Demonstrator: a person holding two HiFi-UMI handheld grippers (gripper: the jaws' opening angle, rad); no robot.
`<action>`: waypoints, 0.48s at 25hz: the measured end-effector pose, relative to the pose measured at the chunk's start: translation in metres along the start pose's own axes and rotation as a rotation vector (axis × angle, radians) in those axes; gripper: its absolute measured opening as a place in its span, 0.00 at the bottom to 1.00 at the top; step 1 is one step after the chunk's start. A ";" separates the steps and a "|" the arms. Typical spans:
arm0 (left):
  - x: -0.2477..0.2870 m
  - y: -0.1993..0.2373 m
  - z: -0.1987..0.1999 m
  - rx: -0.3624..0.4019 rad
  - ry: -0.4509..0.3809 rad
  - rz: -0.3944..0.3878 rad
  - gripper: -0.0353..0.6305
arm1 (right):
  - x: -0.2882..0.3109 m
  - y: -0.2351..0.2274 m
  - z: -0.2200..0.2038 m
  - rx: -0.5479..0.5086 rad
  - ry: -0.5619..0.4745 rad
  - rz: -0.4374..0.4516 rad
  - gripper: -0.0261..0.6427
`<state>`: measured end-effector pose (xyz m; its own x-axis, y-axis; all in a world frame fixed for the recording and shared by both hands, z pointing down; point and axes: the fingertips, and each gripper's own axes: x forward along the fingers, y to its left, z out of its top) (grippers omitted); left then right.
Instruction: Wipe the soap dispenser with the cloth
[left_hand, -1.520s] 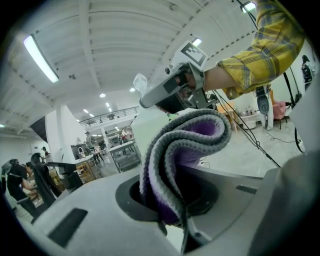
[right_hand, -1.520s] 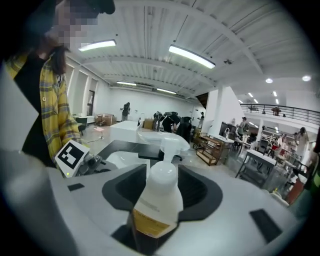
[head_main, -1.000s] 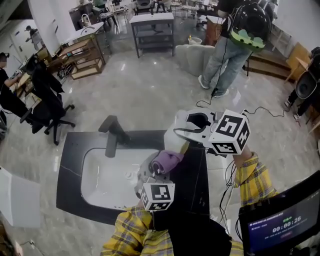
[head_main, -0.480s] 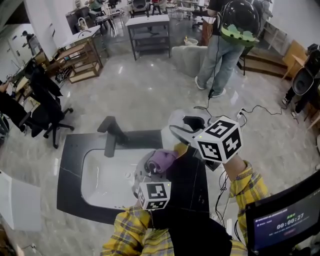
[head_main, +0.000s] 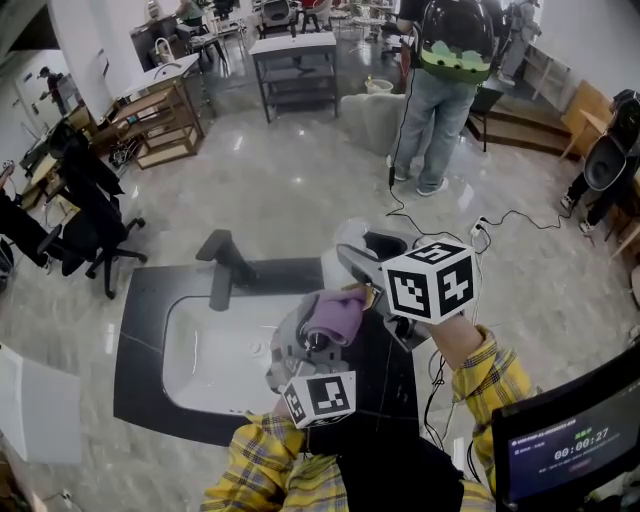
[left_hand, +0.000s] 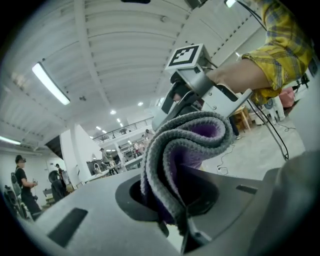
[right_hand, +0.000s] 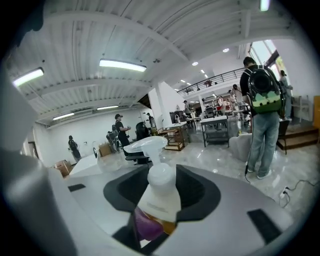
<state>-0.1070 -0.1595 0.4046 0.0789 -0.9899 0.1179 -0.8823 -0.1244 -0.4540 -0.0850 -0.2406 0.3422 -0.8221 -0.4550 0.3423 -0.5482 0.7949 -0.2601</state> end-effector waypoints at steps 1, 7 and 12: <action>-0.002 -0.001 0.007 0.021 -0.016 0.004 0.16 | -0.001 0.000 0.000 0.019 0.002 0.000 0.28; -0.003 -0.010 0.034 0.205 -0.056 0.099 0.16 | -0.006 0.000 0.002 0.157 0.020 0.059 0.28; 0.000 -0.028 0.038 0.331 -0.067 0.142 0.16 | -0.007 0.001 0.003 0.164 0.019 0.075 0.28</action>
<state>-0.0647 -0.1591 0.3839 0.0063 -0.9998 -0.0203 -0.6892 0.0104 -0.7245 -0.0799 -0.2379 0.3373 -0.8593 -0.3885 0.3327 -0.5047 0.7495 -0.4284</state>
